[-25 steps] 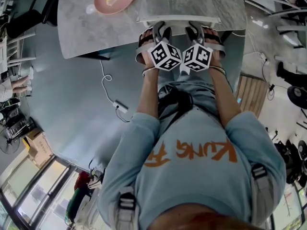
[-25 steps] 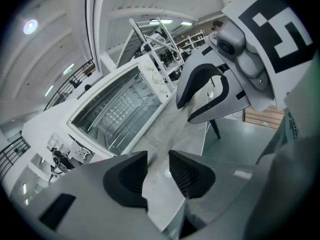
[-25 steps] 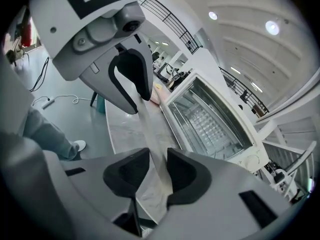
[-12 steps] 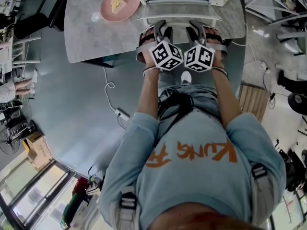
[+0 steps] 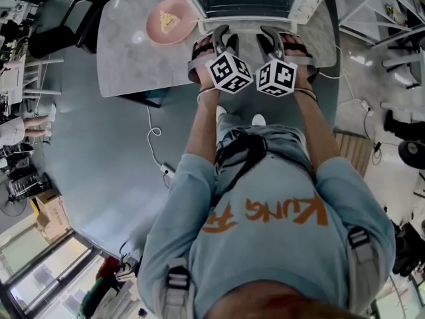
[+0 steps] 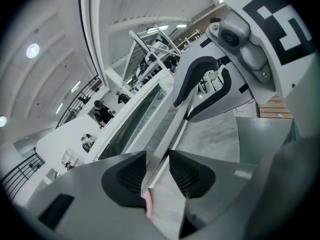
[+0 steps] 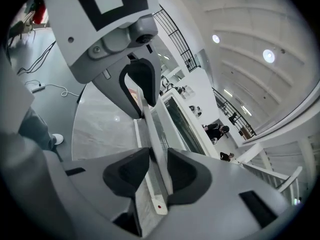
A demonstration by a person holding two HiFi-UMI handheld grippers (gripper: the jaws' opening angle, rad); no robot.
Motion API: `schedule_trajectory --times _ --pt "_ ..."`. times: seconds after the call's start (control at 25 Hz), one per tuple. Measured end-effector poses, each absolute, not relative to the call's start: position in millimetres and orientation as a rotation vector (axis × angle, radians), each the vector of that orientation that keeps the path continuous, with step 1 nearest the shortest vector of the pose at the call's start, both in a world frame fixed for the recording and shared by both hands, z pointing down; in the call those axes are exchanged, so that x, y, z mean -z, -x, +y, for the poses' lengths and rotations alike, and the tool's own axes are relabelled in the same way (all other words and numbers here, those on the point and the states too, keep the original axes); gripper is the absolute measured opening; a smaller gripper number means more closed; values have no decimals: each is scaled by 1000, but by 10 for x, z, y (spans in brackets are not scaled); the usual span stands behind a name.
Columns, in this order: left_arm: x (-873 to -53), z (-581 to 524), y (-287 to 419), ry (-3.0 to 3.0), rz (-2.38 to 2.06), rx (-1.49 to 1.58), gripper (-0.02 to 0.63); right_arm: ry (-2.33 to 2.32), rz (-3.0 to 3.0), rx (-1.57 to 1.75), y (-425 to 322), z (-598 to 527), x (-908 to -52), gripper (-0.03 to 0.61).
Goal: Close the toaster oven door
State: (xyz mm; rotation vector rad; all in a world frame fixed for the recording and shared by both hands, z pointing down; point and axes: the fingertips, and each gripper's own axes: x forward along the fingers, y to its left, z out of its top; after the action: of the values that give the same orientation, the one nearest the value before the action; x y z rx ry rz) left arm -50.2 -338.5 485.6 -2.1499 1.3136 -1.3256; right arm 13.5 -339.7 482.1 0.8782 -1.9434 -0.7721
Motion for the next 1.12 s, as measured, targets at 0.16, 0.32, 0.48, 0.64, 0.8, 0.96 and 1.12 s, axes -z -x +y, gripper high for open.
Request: schedule_trajectory --times 0.16,0.32,0.48,0.64,0.8,0.96,1.12 --pt "-4769 -3517 487 2138 1305 1320 130 -869 -1931 830 -141 -3522 -4737 114" --pt "-4698 -3634 497 2133 1301 1316 132 -845 -1912 869 -124 -3636 -4682 115" --pt "-4659 -3750 483 2104 1297 1322 132 -827 -1869 923 -129 -3764 -4651 117" --pt "-4589 -3861 495 2085 1277 1309 132 -832 -1825 960 -117 -3893 -4588 115" --pt "-4557 -3993 494 2059 1279 1305 135 -829 -1804 983 -116 -4031 -4561 115" --pt "-4567 -4123 500 1973 1288 1332 138 -850 -1766 1003 -127 -4153 -4529 111" --pt "-4546 -4220 527 1952 1325 1338 138 -867 -1761 1008 -98 -4242 -4509 110"
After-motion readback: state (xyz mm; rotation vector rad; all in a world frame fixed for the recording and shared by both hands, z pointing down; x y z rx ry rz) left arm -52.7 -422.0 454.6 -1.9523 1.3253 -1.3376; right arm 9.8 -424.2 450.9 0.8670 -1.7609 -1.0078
